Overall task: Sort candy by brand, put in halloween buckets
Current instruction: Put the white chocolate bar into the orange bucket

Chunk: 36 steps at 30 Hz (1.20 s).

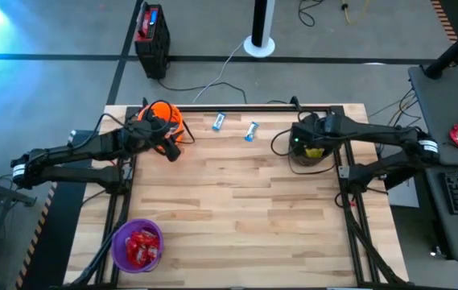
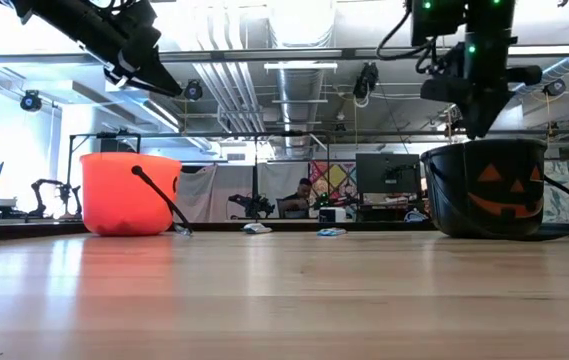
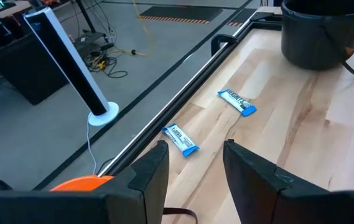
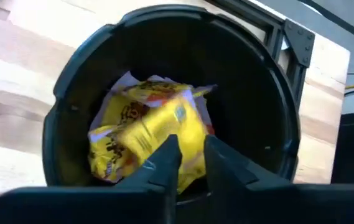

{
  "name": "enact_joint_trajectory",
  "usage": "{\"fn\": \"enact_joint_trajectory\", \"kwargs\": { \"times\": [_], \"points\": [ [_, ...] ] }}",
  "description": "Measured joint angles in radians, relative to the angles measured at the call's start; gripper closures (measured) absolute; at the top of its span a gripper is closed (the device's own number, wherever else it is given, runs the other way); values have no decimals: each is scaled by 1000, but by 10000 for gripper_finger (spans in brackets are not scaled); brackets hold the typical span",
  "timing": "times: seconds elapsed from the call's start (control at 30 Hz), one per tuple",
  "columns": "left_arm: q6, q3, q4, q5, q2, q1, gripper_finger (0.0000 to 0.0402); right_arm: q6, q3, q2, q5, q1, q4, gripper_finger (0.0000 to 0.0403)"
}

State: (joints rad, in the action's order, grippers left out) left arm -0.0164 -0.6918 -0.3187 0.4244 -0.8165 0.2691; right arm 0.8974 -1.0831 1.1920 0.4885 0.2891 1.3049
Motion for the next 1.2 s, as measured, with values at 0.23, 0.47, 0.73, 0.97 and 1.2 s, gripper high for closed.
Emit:
{"fn": "enact_joint_trajectory", "kwargs": {
  "times": [0.23,0.47,0.73,0.97,1.2],
  "points": [
    [21,0,-2,0,0,0,265,-44,-22,6,2,-4,-142,269],
    [76,0,-3,-42,0,-7,265,-388,-57,103,-172,2,-667,231],
    [120,1,4,-43,0,-78,265,-509,-227,423,-182,55,-719,209],
    [149,1,4,-41,0,-143,265,-443,-380,659,-175,81,-700,228],
    [152,1,-11,31,0,-204,265,-292,-422,768,-122,131,-642,228]
  ]
}}
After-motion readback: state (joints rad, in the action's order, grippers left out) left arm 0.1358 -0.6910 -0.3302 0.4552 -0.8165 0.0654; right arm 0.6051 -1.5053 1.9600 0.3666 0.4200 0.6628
